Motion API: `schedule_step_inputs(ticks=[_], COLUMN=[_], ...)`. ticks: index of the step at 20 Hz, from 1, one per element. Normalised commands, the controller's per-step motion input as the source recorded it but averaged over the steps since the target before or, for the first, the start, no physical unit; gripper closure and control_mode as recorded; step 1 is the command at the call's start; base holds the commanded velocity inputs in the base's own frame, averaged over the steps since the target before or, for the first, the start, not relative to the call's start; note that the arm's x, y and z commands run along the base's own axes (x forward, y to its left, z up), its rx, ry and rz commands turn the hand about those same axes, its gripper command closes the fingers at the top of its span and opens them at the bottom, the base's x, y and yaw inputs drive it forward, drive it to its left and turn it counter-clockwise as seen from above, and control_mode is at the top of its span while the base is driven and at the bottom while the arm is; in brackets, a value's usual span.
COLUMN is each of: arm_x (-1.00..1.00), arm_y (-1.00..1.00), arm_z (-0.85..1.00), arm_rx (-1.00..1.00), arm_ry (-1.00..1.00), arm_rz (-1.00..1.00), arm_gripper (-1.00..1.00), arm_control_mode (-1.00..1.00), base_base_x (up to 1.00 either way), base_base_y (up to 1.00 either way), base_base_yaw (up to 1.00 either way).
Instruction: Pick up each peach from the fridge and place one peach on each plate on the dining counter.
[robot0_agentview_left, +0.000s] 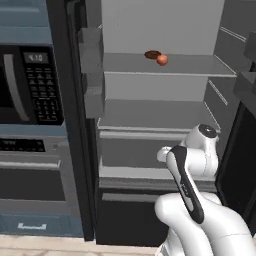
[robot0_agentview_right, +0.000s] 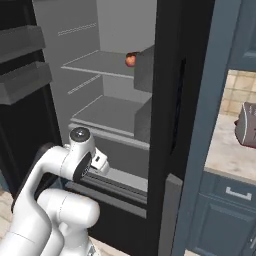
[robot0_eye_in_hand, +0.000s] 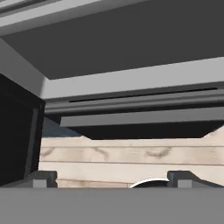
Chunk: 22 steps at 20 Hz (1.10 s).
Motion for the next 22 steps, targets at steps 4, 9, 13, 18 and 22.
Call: schedule_step_inputs(ticks=[4,9,13,18,22], arm_x=[0.00,0.00,0.00,0.00,0.00], arm_y=[0.00,0.00,0.00,0.00,0.00], arm_z=[0.00,0.00,0.00,0.00,0.00], arm_rx=[0.00,0.00,0.00,0.00,0.00], arm_ry=[0.00,0.00,0.00,0.00,0.00], arm_rz=[0.00,0.00,0.00,0.00,0.00], arm_gripper=[-1.00,-1.00,-1.00,-1.00,-1.00], arm_control_mode=[1.00,1.00,1.00,1.00,1.00], base_base_x=[0.44,0.51,0.45,0.43,0.45], base_base_y=[0.36,0.24,0.14,0.20,0.21], base_base_yaw=[-0.24,-0.13,-0.14,-0.16,-0.12])
